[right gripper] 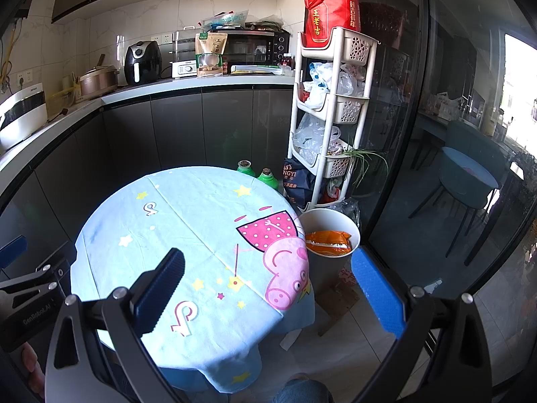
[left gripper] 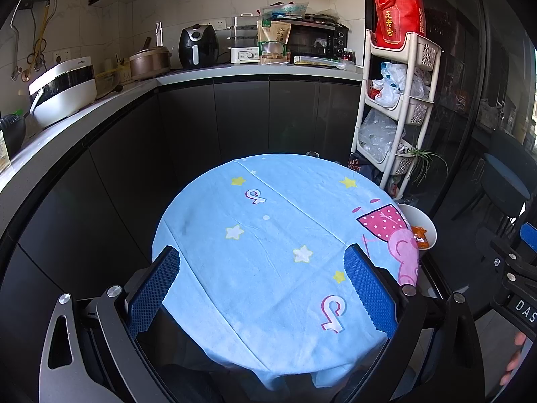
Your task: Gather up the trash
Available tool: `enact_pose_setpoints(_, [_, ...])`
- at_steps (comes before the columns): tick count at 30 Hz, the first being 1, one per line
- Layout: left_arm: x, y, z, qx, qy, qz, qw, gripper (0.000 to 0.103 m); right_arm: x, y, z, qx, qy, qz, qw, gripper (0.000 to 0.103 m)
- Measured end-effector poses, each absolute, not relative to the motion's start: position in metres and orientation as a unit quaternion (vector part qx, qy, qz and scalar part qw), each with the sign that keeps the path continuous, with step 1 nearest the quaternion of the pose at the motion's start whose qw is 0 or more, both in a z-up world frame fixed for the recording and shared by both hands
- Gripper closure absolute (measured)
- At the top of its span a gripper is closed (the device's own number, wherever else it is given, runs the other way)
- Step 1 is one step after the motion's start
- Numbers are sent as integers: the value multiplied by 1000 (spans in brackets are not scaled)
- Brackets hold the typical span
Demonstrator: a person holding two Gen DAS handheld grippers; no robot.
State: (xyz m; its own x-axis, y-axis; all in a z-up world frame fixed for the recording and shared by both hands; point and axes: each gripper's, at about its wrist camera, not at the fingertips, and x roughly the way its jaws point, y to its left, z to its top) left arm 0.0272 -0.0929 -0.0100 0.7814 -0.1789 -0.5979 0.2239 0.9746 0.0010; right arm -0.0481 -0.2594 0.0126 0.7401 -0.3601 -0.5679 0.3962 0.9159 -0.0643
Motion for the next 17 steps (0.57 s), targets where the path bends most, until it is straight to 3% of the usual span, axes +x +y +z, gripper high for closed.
enact_pose_setpoints(17, [31, -91, -9, 38, 316, -108, 942, 8, -48, -259, 13, 31, 298, -203, 932, 3])
